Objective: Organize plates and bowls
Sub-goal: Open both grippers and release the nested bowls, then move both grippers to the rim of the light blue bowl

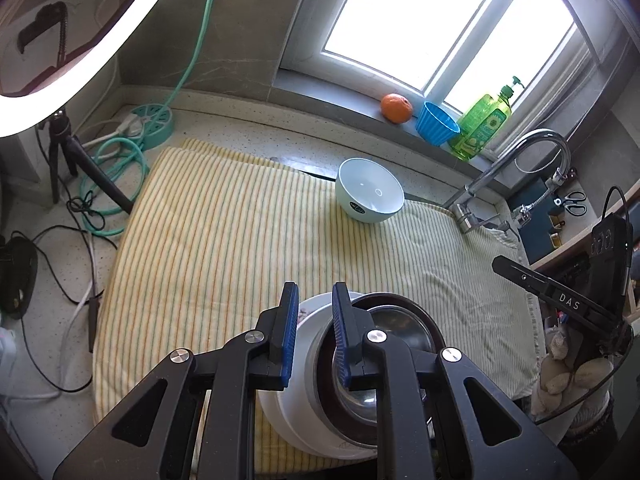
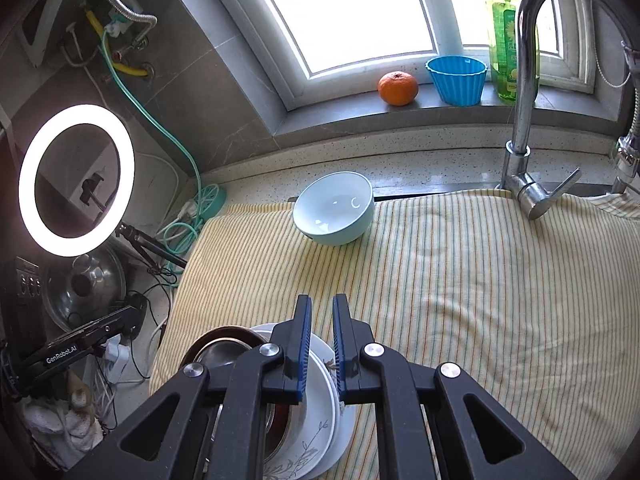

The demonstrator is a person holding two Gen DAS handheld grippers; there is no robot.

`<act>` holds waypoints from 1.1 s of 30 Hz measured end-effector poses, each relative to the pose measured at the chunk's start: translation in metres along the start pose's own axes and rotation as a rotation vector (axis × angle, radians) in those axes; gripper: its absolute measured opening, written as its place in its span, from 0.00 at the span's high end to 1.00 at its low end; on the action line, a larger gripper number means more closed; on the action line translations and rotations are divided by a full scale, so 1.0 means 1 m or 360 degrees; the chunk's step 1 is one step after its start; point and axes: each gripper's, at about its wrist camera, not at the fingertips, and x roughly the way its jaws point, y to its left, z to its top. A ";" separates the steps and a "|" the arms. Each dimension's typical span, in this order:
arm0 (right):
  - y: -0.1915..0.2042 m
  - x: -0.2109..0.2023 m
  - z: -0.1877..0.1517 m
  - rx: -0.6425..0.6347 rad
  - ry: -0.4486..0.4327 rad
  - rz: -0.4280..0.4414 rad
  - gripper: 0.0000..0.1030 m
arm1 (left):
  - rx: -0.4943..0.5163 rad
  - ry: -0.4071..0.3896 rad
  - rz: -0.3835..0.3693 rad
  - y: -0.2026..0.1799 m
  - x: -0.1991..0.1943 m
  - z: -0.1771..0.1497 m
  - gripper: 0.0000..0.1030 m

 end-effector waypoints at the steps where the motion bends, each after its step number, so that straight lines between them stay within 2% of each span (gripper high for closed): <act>1: -0.002 -0.002 0.002 0.0016 -0.0014 -0.0003 0.90 | 0.0002 0.0001 -0.0011 -0.001 0.002 0.004 0.85; 6: -0.013 -0.003 0.022 0.0011 -0.0025 -0.0016 0.81 | -0.0009 0.0016 -0.0049 -0.008 0.016 0.025 0.85; 9: -0.022 0.004 0.038 -0.0042 0.0021 -0.0022 0.80 | -0.0012 0.0029 -0.0055 -0.017 0.028 0.037 0.85; 18: -0.051 0.039 0.083 -0.0144 0.0203 0.0077 0.80 | -0.0091 0.0108 -0.0066 -0.037 0.071 0.070 0.85; 28: -0.071 0.084 0.124 -0.0234 0.0330 0.0190 0.80 | -0.0134 0.0227 0.0005 -0.050 0.123 0.091 0.85; 33: -0.077 0.118 0.136 -0.0228 0.0455 0.0264 0.80 | -0.0152 0.0293 0.0029 -0.051 0.146 0.101 0.85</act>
